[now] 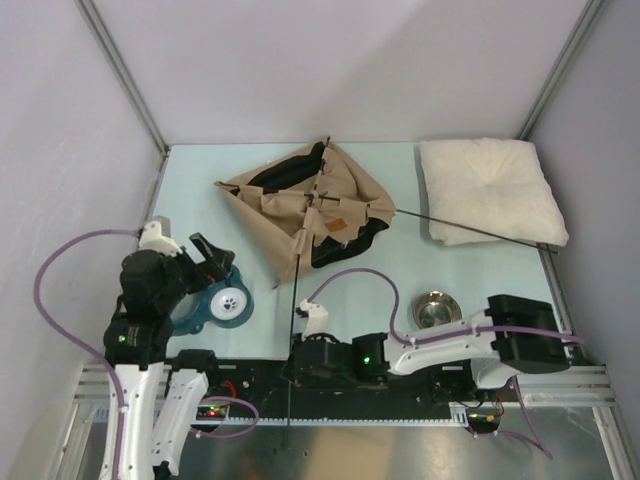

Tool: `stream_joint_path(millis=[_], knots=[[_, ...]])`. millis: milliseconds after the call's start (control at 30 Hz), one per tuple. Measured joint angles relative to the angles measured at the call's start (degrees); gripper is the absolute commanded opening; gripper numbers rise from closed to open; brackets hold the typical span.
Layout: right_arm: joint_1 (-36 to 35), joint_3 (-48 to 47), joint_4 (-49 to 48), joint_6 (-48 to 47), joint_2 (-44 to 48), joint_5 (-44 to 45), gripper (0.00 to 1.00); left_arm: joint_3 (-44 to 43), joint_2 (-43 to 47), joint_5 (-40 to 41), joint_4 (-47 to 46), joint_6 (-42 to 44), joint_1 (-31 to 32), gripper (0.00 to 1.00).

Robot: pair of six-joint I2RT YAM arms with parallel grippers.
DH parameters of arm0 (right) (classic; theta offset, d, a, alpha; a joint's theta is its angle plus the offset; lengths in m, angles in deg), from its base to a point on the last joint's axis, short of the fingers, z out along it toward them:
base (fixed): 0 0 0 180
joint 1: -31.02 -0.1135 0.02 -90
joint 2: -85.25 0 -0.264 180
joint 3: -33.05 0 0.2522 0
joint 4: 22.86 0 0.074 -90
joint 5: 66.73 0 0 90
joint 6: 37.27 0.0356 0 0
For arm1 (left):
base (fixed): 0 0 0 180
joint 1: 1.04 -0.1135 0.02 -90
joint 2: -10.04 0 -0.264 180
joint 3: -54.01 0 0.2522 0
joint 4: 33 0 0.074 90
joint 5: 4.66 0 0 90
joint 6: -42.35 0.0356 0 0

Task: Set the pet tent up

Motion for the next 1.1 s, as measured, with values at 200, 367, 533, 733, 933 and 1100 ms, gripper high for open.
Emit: stream_joint_path(millis=[200, 367, 533, 733, 933, 1100], knots=[[0.7, 0.0, 9.3, -2.1, 8.0, 2.0, 0.0, 10.4, -0.2, -2.8, -1.1, -3.4, 0.9, 0.87], [3.8, 0.0, 14.8, -4.0, 14.6, 1.3, 0.0, 14.9, -1.4, -1.1, -4.6, -8.5, 11.5, 0.9], [8.7, 0.0, 18.9, -5.6, 22.1, -1.7, 0.0, 16.8, -3.3, 6.6, -12.4, -10.1, 27.1, 0.94], [13.3, 0.0, 23.7, -6.3, 26.8, -6.3, 0.0, 19.3, -9.5, 16.0, -22.9, -6.9, 38.3, 0.92], [15.9, 0.0, 27.5, -6.8, 30.3, -10.4, 0.0, 19.4, -12.9, 19.0, -33.3, 6.3, 41.3, 0.83], [16.7, 0.0, 30.0, -7.2, 32.5, -11.7, 0.0, 22.8, -12.6, 19.2, -44.0, 16.9, 41.6, 0.86]])
